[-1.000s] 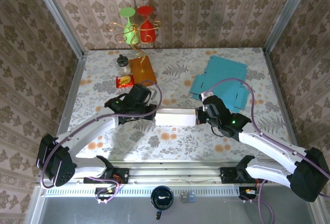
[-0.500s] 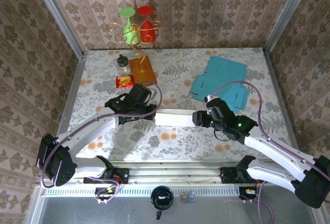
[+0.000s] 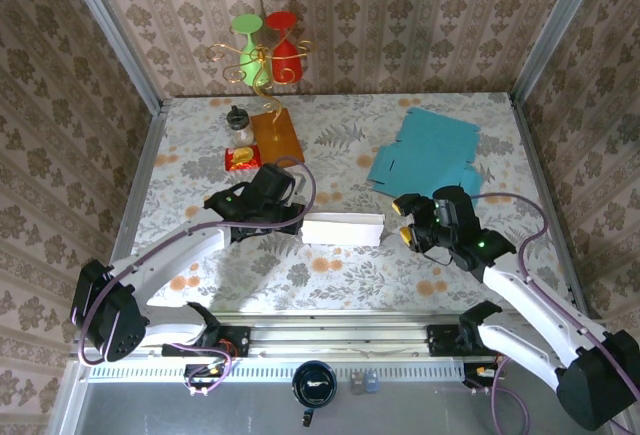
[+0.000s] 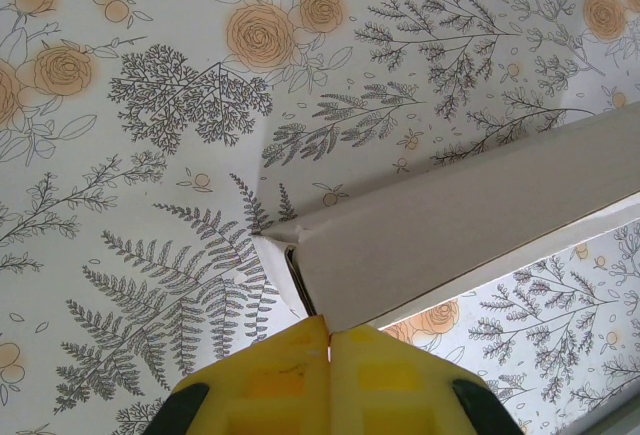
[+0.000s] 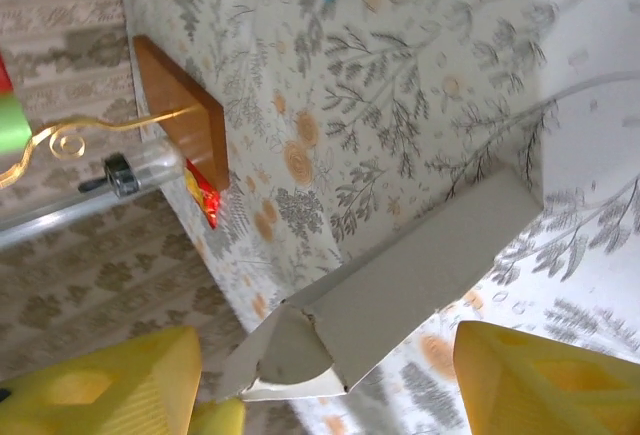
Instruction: Fold the paper box
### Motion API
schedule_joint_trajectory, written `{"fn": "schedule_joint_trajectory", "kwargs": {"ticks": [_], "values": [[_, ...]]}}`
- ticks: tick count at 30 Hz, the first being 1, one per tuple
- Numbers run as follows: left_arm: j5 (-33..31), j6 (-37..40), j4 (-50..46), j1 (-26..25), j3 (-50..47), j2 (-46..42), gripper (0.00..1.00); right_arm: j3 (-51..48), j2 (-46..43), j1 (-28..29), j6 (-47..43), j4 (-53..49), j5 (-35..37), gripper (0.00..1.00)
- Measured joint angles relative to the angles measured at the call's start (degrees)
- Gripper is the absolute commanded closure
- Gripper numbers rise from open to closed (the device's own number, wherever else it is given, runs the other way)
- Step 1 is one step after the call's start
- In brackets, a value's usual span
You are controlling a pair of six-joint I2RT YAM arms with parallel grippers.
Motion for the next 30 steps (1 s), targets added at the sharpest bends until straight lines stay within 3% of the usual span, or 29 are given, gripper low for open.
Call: {"fn": "schedule_joint_trajectory", "kwargs": {"ticks": [5, 12, 30], "values": [[0.0, 0.0, 0.0, 0.0, 0.0, 0.0, 1.0, -0.4, 0.6, 0.0, 8.1, 4.3, -2.8, 0.3], [0.0, 0.0, 0.0, 0.0, 0.0, 0.2, 1.0, -1.8, 2.8, 1.3, 12.9, 8.2, -5.2, 0.32], [-0.6, 0.0, 0.0, -0.4, 0.0, 0.3, 1.0, -3.9, 5.9, 2.3, 15.4, 13.5, -6.1, 0.56]]}}
